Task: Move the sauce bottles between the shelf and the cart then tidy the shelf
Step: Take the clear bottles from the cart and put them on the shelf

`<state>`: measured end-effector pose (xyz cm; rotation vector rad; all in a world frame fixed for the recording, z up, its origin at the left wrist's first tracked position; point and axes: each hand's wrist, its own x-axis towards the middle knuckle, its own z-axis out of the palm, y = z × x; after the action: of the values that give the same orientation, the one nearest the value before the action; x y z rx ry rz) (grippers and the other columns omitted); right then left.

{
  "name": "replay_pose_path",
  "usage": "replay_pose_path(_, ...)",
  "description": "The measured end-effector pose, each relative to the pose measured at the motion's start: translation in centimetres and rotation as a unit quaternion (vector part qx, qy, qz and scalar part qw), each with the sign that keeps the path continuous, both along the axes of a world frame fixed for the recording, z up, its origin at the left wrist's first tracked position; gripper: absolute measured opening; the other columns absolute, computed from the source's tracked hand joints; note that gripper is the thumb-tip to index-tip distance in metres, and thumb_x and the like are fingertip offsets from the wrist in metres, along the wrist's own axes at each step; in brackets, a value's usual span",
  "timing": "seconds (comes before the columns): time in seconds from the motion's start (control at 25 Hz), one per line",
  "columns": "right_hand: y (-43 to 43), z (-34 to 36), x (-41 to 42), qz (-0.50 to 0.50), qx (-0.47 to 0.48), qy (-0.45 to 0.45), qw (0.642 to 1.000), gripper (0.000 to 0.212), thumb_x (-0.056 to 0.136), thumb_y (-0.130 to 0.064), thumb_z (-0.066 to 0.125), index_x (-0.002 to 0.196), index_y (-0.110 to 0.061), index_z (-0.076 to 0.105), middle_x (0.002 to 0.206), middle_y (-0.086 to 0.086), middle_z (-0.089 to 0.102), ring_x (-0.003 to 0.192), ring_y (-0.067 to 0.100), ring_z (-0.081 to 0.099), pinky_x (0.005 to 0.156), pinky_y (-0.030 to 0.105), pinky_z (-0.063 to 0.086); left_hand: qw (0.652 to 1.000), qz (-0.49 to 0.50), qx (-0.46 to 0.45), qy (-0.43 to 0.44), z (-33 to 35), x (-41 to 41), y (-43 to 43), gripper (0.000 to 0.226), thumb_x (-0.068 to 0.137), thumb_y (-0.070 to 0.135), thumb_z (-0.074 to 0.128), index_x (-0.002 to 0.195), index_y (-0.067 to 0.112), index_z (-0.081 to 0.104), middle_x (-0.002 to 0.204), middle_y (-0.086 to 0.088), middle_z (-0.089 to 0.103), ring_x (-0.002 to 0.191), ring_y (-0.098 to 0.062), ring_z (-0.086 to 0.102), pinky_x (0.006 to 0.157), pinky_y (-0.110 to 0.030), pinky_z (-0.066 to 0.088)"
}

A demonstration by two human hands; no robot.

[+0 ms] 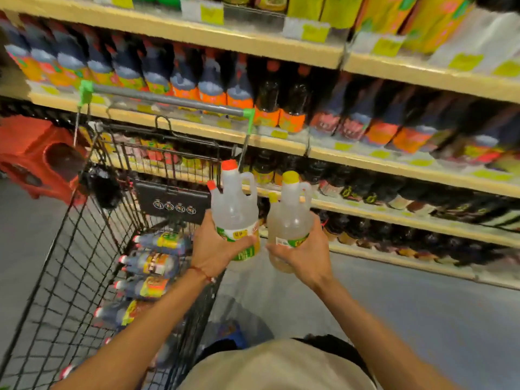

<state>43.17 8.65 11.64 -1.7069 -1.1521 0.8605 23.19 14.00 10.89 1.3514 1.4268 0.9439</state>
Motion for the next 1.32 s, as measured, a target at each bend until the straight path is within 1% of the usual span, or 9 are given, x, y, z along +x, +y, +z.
replay_pose_path(0.12, -3.7, 0.2, 5.5, -0.073, 0.013, 0.003, 0.997, 0.097, 0.053, -0.035, 0.1, 0.132, -0.031, 0.043, 0.117, -0.017, 0.058, 0.108, 0.008, 0.06, 0.089, 0.024, 0.05, 0.998, -0.068, 0.015, 0.006, 0.8, 6.4, -1.1, 0.091, 0.038, 0.054, 0.086, 0.118, 0.03, 0.051, 0.109, 0.019, 0.064, 0.099, 0.007, 0.061, 0.079, -0.019, 0.053)
replay_pose_path(0.24, -7.5, 0.4, 11.2, -0.121, 0.024, 0.012, 0.992, 0.096, 0.056, -0.027, 0.102, 0.133, -0.028, 0.044, 0.116, -0.019, 0.058, 0.106, 0.002, 0.06, 0.088, 0.021, 0.053, 0.992, -0.125, 0.021, -0.002, 1.3, 12.9, -3.1, 0.093, 0.04, 0.051, 0.088, 0.121, 0.025, 0.051, 0.112, 0.013, 0.065, 0.101, 0.001, 0.064, 0.078, -0.018, 0.052)
replay_pose_path(0.44, -14.9, 0.7, 22.1, -0.196, 0.051, 0.013, 0.979, 0.093, 0.057, -0.024, 0.101, 0.13, -0.03, 0.044, 0.113, -0.021, 0.057, 0.104, 0.001, 0.061, 0.085, 0.022, 0.055, 0.981, -0.192, 0.019, -0.023, 1.8, 25.8, -8.2, 0.094, 0.04, 0.048, 0.09, 0.123, 0.025, 0.054, 0.114, 0.013, 0.068, 0.103, -0.004, 0.067, 0.086, -0.031, 0.056)
replay_pose_path(0.68, -21.6, 1.5, 33.2, -0.264, 0.081, 0.01, 0.961, 0.095, 0.055, -0.035, 0.101, 0.133, -0.025, 0.049, 0.118, -0.012, 0.065, 0.106, 0.006, 0.066, 0.087, 0.027, 0.06, 0.966, -0.257, 0.032, -0.025, 2.9, 38.2, -12.9, 0.087, 0.045, 0.043, 0.095, 0.12, 0.023, 0.055, 0.108, 0.01, 0.07, 0.095, -0.002, 0.068, 0.082, -0.03, 0.058)
replay_pose_path(0.88, -25.7, 1.9, 40.1, -0.315, 0.093, 0.014, 0.944, 0.094, 0.057, -0.029, 0.102, 0.134, -0.029, 0.048, 0.119, -0.014, 0.064, 0.106, -0.003, 0.063, 0.082, 0.012, 0.055, 0.945, -0.325, 0.033, -0.031, 3.1, 46.9, -14.9, 0.085, 0.047, 0.045, 0.095, 0.119, 0.024, 0.056, 0.109, 0.006, 0.071, 0.099, -0.012, 0.07, 0.085, -0.042, 0.059)
replay_pose_path(0.96, -26.9, 1.8, 43.0, -0.339, 0.096, 0.016, 0.936, 0.092, 0.057, -0.027, 0.101, 0.132, -0.031, 0.048, 0.119, -0.013, 0.064, 0.107, -0.002, 0.064, 0.084, 0.014, 0.055, 0.934, -0.354, 0.037, -0.029, 2.8, 50.9, -15.2, 0.085, 0.047, 0.045, 0.096, 0.119, 0.022, 0.056, 0.11, 0.005, 0.071, 0.101, -0.013, 0.07, 0.086, -0.046, 0.058)
replay_pose_path(1.04, -27.8, 1.6, 46.2, -0.368, 0.096, 0.018, 0.925, 0.093, 0.057, -0.027, 0.102, 0.133, -0.029, 0.049, 0.119, -0.014, 0.065, 0.108, 0.0, 0.065, 0.087, 0.019, 0.057, 0.922, -0.384, 0.044, -0.03, 2.7, 55.2, -15.7, 0.086, 0.048, 0.044, 0.095, 0.121, 0.021, 0.055, 0.111, 0.005, 0.07, 0.101, -0.012, 0.069, 0.086, -0.044, 0.058)
replay_pose_path(1.16, -28.6, 1.4, 51.8, -0.395, 0.09, 0.014, 0.914, 0.092, 0.057, -0.022, 0.102, 0.131, -0.028, 0.049, 0.117, -0.019, 0.063, 0.105, -0.008, 0.064, 0.083, 0.011, 0.054, 0.907, -0.419, 0.037, -0.036, 2.4, 62.0, -16.3, 0.089, 0.048, 0.042, 0.093, 0.124, 0.019, 0.054, 0.113, 0.005, 0.069, 0.101, -0.009, 0.068, 0.087, -0.039, 0.058)
replay_pose_path(1.32, -29.4, 1.3, 59.9, -0.421, 0.08, 0.004, 0.904, 0.092, 0.057, -0.02, 0.103, 0.128, -0.031, 0.046, 0.115, -0.023, 0.061, 0.101, -0.017, 0.06, 0.08, 0.006, 0.051, 0.889, -0.456, 0.032, -0.027, 1.3, 71.8, -16.2, 0.094, 0.045, 0.045, 0.093, 0.124, 0.018, 0.052, 0.115, 0.003, 0.068, 0.104, -0.011, 0.067, 0.089, -0.043, 0.057)
